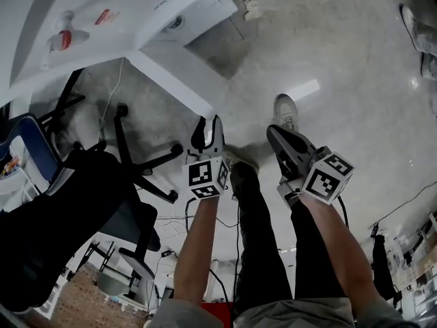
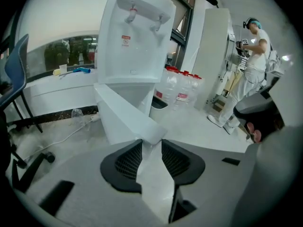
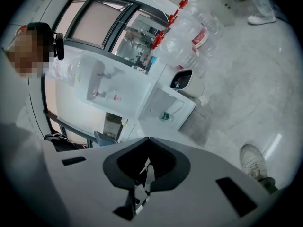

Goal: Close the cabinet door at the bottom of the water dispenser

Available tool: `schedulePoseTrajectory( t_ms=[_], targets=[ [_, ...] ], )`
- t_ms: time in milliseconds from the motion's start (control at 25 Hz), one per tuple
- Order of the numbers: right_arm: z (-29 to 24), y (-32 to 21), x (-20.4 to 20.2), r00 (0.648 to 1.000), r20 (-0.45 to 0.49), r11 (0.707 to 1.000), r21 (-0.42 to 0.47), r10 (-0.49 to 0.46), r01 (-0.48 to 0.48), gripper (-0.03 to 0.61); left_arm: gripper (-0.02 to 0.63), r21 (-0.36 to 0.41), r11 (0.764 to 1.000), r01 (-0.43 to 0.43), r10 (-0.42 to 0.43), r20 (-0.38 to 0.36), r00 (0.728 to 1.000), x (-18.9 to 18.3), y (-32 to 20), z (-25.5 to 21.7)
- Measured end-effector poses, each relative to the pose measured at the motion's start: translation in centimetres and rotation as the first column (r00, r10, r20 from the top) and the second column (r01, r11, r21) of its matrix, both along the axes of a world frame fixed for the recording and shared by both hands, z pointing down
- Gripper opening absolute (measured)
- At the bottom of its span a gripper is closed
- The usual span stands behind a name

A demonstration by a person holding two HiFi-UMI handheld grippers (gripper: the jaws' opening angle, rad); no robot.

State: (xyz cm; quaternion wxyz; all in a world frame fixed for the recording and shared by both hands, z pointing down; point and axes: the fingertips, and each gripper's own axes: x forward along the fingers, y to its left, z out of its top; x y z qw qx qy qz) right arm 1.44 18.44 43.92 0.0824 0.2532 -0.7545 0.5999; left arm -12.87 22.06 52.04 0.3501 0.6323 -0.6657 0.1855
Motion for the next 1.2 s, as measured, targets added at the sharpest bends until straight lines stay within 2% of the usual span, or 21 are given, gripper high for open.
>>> schedulePoseTrajectory(
  t_ms=[280,600,1040,1200],
  targets=[
    [0.1,-2.2,2.9,0.999,-0.005,0.999,-0.012,0.038,-0.038,0.011,0.127,0.007,0.999,0.047,-0.047,-0.043,0.998,2.4,-3.9,-0.1],
    [0.2,-5.2,4.5,0.997,-0.002,0.997,-0.02,0.079,-0.079,0.011,0.12,0.024,0.997,0.08,-0.078,-0.074,0.994,4.0,-8.0,-0.2],
    [0.6,-9.3,5.3,0.993,-0.005,0.993,-0.03,0.115,-0.115,0.011,0.095,0.051,0.997,-0.052,0.054,-0.043,0.998,5.4,-14.8,-0.4],
    [0.9,-10.7,5.2,0.992,-0.005,0.992,-0.033,0.124,-0.124,0.011,0.089,0.055,0.99,-0.133,0.134,-0.011,0.991,5.5,-17.3,-0.2]
  ],
)
